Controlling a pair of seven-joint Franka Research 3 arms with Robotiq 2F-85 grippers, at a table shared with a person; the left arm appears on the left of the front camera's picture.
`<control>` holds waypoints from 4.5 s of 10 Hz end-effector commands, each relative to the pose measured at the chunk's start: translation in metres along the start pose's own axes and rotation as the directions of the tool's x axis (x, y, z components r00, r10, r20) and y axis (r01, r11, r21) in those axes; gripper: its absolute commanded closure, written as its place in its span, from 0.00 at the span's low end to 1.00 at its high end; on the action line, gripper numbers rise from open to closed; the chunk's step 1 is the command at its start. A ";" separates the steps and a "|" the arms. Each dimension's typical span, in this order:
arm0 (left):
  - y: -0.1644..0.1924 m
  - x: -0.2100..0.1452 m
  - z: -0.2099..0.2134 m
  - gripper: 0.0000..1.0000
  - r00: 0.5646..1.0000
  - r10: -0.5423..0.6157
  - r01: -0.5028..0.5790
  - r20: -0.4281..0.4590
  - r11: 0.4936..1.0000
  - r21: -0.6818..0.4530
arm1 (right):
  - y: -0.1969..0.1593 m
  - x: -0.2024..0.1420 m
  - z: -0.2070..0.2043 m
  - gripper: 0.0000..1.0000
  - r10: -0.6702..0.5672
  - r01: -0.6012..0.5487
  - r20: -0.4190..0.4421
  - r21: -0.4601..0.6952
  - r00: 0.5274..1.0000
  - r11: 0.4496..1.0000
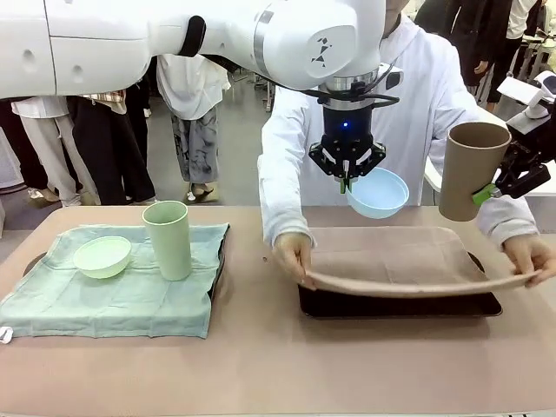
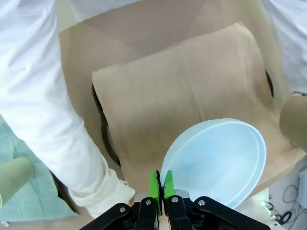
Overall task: Set up a tray with a mat and arrange the tableware.
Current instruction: Place the Picnic Bowl and Reusable plastic cup back onto the Handle tray in front of the human's position.
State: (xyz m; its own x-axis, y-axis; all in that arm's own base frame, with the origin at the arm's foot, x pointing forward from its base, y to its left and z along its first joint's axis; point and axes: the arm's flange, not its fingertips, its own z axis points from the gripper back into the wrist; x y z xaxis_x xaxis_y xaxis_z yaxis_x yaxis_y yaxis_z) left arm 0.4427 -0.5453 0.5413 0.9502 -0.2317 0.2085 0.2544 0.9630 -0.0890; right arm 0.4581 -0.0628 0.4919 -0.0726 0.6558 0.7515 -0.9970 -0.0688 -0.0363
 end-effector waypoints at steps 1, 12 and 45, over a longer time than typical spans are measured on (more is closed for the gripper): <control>-0.001 0.006 0.004 1.00 1.000 -0.015 0.015 0.003 1.000 -0.018 | -0.004 0.000 0.000 1.00 0.006 -0.006 -0.008 0.005 1.000 1.000; -0.001 0.006 0.004 1.00 1.000 -0.015 0.015 0.003 1.000 -0.018 | -0.004 0.000 0.000 1.00 0.006 -0.006 -0.008 0.005 1.000 1.000; 0.050 0.021 -0.186 0.96 0.982 0.115 -0.121 -0.148 0.992 -0.031 | -0.049 -0.156 -0.131 0.17 -0.077 0.048 0.169 0.173 0.983 0.984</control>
State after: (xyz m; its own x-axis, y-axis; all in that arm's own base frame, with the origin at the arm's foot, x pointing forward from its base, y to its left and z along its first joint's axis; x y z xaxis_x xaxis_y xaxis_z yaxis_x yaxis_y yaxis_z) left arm 0.5067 -0.5251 0.3553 0.9912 -0.1181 0.0601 0.1255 0.9822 -0.1396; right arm 0.5090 -0.0623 0.2894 0.0175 0.5290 0.8484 -0.9808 -0.1556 0.1172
